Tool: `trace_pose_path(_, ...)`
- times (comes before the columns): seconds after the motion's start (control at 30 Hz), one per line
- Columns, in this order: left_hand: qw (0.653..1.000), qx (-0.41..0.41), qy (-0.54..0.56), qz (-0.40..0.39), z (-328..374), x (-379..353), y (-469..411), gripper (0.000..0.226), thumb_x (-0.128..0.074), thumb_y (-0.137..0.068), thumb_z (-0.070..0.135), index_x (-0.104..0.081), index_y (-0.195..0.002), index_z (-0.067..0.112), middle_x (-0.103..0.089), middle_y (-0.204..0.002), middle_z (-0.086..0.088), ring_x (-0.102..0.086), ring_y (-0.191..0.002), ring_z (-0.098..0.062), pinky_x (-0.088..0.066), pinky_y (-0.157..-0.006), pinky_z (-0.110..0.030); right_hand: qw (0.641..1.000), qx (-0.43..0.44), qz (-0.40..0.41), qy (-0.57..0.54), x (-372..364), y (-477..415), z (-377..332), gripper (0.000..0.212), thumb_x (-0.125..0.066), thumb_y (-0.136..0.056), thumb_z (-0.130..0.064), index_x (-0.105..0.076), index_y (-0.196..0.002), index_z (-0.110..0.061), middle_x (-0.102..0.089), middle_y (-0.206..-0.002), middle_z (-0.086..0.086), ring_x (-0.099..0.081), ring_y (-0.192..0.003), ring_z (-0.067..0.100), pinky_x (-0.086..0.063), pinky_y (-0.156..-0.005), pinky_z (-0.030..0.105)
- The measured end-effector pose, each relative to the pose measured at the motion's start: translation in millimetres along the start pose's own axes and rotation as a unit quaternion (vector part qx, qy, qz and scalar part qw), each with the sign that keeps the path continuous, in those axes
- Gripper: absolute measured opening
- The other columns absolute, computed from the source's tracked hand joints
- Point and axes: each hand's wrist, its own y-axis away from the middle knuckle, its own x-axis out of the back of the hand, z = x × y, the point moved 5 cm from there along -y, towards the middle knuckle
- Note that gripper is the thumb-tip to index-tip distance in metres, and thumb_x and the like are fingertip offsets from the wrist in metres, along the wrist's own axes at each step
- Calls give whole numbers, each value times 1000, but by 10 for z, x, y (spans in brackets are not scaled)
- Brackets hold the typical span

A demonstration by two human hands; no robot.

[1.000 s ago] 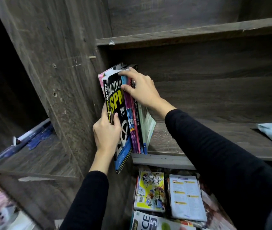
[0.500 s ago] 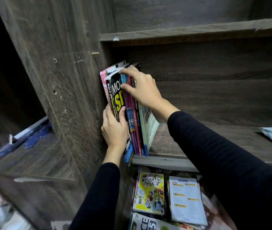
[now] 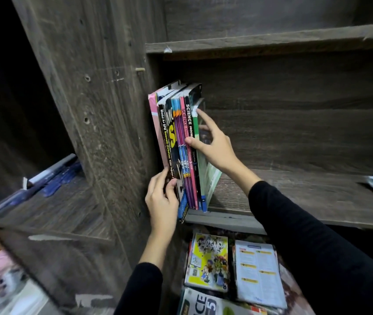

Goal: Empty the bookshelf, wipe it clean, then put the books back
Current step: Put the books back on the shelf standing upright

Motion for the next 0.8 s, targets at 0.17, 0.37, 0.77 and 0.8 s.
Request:
trace_pose_path(0.17,989,127,68,34,-28,-75,-34,14,-65,-85,3,-64,-92,15,-67,-94,-8,-61,-77,-5,-40,-74,-4,999,-22,-34,-11,24,-15,70,76,-71,-85,-25,-28,-148,-33,-45,-144,7,-44,-132,21,-32,-113,43)
trace_pose_path(0.37,990,139,26,27,-80,-235,-149,4,-63,-85,-2,-64,-87,2,-65,-91,-10,-58,-72,-10,-39,-68,-7,998,-28,-60,-21,-7,-18,104,78,-67,-86,-12,-27,-149,-32,-41,-148,8,-39,-136,22,-29,-115,41)
trace_pose_path(0.77,982,164,-83,35,15,-278,-167,5,-58,-88,0,-58,-83,-1,-60,-98,-14,-58,-86,-31,-27,-63,-21,998,-17,-58,-27,-58,-19,130,75,-67,-87,-14,-27,-149,-27,-40,-148,6,-38,-136,21,-30,-111,33)
trace_pose_path(0.8,981,164,-103,29,25,-275,-168,5,-58,-89,2,-58,-84,0,-60,-99,-13,-58,-87,-32,-27,-62,-24,998,-18,-57,-28,-55,-19,130,75,-67,-87,-14,-28,-149,-27,-41,-148,6,-38,-136,20,-30,-111,33)
